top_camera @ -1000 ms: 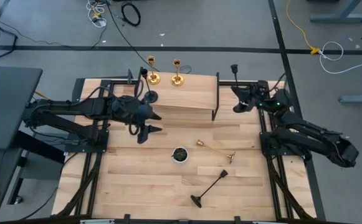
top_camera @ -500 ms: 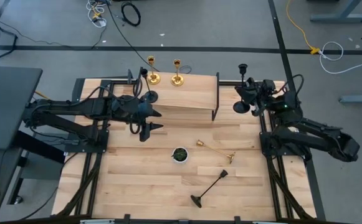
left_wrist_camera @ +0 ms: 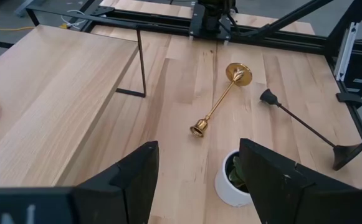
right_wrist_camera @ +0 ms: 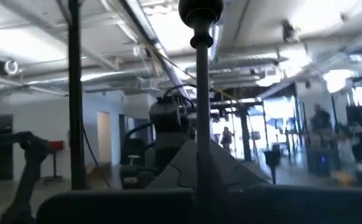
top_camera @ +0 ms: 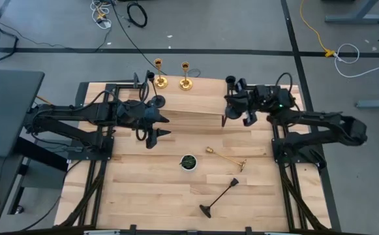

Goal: Pick & Place candle stick holders
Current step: Put the top black candle holder on the shelf aligned with the other black candle holder

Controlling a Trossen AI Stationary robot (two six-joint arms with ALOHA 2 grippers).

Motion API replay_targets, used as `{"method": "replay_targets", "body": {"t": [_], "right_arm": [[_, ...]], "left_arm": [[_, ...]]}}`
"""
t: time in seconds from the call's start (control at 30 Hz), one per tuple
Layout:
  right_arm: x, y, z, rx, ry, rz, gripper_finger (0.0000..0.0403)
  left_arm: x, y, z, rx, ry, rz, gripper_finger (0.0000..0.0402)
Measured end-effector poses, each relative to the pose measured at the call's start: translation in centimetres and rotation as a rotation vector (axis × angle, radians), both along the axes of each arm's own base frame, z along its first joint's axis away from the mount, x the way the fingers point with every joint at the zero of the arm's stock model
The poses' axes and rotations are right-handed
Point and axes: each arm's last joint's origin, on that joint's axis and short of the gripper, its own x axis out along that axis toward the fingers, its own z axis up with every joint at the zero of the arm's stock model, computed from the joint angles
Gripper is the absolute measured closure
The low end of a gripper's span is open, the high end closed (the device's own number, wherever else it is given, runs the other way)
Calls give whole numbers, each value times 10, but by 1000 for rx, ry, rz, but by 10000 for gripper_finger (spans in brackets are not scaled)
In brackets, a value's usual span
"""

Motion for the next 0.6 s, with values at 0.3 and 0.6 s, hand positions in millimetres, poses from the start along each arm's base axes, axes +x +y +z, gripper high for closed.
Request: {"method": "replay_targets", "body": {"t": [0.3, 0.6], "right_arm": [[52, -14, 2, -36, 8, -24, 403], [108, -38, -7, 3, 26, 17, 403]], "left_arm": [[0, 0, 0, 0, 3, -1, 179], [0, 0, 0, 10, 7, -6, 179]]}}
